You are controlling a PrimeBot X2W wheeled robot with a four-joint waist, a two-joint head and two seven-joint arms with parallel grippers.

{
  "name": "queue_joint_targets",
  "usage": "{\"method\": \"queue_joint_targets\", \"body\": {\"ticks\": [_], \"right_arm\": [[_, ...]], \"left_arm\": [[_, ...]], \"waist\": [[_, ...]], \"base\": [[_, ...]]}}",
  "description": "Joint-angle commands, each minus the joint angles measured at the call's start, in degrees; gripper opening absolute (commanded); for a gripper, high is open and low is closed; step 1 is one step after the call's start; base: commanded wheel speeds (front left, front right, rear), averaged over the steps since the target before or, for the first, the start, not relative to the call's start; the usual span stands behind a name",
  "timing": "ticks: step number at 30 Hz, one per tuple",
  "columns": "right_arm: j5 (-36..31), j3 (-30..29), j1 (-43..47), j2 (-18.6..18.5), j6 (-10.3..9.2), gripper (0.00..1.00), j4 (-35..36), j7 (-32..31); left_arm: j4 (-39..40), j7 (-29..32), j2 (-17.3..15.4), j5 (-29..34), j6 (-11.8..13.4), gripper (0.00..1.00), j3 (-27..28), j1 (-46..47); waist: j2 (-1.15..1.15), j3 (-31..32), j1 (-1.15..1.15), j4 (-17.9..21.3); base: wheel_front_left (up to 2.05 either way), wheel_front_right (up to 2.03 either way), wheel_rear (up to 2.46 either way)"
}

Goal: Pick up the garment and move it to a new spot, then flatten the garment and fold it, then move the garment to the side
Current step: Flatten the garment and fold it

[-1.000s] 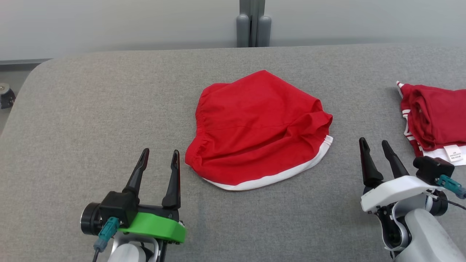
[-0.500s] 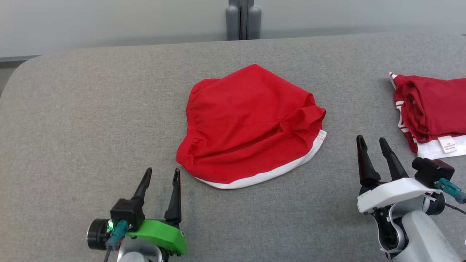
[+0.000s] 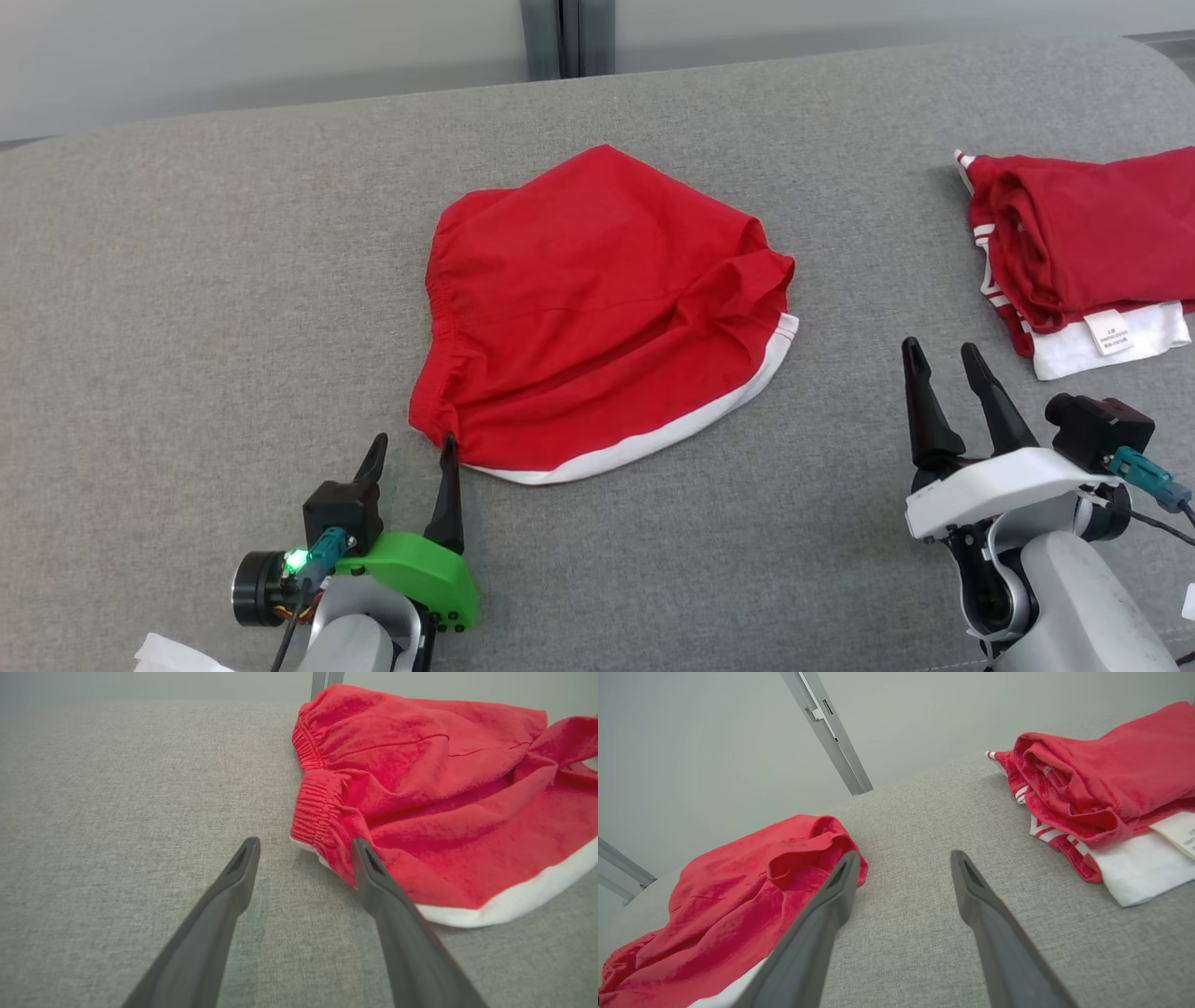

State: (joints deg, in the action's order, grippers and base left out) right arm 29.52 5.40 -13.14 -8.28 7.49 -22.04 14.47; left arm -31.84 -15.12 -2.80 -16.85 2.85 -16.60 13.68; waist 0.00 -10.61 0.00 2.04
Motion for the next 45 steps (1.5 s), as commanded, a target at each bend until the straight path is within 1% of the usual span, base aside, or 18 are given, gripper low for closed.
{"method": "queue_joint_targets", "body": {"ticks": [1, 11, 17, 21, 22, 23, 24, 25, 27, 35, 40, 45], "right_arm": [[-0.2, 0.0, -0.3, 0.0, 0.00, 1.00, 0.3, 0.2], [-0.4, 0.2, -0.7, 0.0, 0.00, 1.00, 0.7, 0.3], [-0.4, 0.5, -1.1, -0.1, 0.00, 1.00, 0.8, 0.2], [-0.6, 0.8, -1.4, -0.1, 0.00, 1.00, 0.6, 0.1], [-0.6, 0.8, -1.4, 0.0, 0.00, 1.00, 0.5, 0.1], [-0.6, 0.9, -1.4, 0.0, 0.00, 1.00, 0.5, 0.1], [-0.6, 0.9, -1.4, 0.1, 0.00, 1.00, 0.4, 0.1], [-0.6, 0.9, -1.4, 0.1, 0.00, 1.00, 0.3, 0.2], [-0.7, 1.0, -1.4, 0.1, 0.00, 1.00, 0.2, 0.2], [-0.5, 3.2, -2.9, -0.1, 0.00, 1.00, -1.0, -0.7], [2.1, 5.4, -5.0, -0.1, 0.00, 1.00, -5.6, -2.9], [3.3, 7.8, -7.4, -0.2, 0.00, 1.00, -10.6, -3.9]], "left_arm": [[-1.0, 0.0, -0.2, 0.2, 0.6, 1.00, -0.2, 1.2], [-4.3, 0.0, -0.2, -0.7, 2.3, 1.00, -0.3, 3.3], [-5.9, 0.0, -0.2, -1.1, 2.3, 1.00, -0.3, 4.6], [-6.8, 0.0, -0.2, -1.5, 1.5, 1.00, -1.1, 5.1], [-7.2, 0.0, -0.2, -1.7, 1.1, 0.61, -1.3, 5.3], [-7.4, 0.0, -0.2, -1.6, 1.0, 0.43, -1.4, 5.5], [-7.5, 0.0, -0.2, -1.6, 0.7, 0.03, -1.6, 5.7], [-7.1, 0.0, -0.2, -1.7, 0.4, 0.00, -1.6, 5.8], [-5.9, 0.0, -0.2, -1.9, -0.1, 0.00, -1.5, 5.5], [0.6, 0.0, -0.2, -1.3, 0.2, 0.00, -0.4, 2.5], [4.2, 0.0, -0.2, -2.1, 0.5, 0.00, -1.5, 1.1], [5.6, 0.0, -0.2, -2.4, 0.9, 0.00, -2.9, 0.6]], "waist": [[0.00, -0.4, 0.00, 0.5], [0.00, -1.1, 0.00, 1.1], [0.00, -1.6, 0.00, 1.3], [0.00, -1.9, 0.00, 1.5], [0.00, -1.9, 0.00, 1.5], [0.00, -2.0, 0.00, 1.5], [0.00, -2.0, 0.00, 1.4], [0.00, -2.0, 0.00, 1.3], [0.00, -2.0, 0.00, 1.1], [0.00, -1.1, 0.00, -1.5], [0.00, -0.9, 0.00, -3.8], [0.00, -0.8, 0.00, -5.3]], "base": [[0.00, 0.00, 0.00], [0.00, 0.00, 0.00], [0.00, 0.00, 0.00], [0.00, 0.00, 0.00], [0.00, 0.00, 0.00], [0.00, 0.00, 0.00], [0.00, 0.00, 0.00], [0.00, 0.00, 0.00], [0.00, 0.00, 0.00], [0.00, 0.00, 0.00], [0.00, 0.00, 0.00], [0.00, 0.00, 0.00]]}}
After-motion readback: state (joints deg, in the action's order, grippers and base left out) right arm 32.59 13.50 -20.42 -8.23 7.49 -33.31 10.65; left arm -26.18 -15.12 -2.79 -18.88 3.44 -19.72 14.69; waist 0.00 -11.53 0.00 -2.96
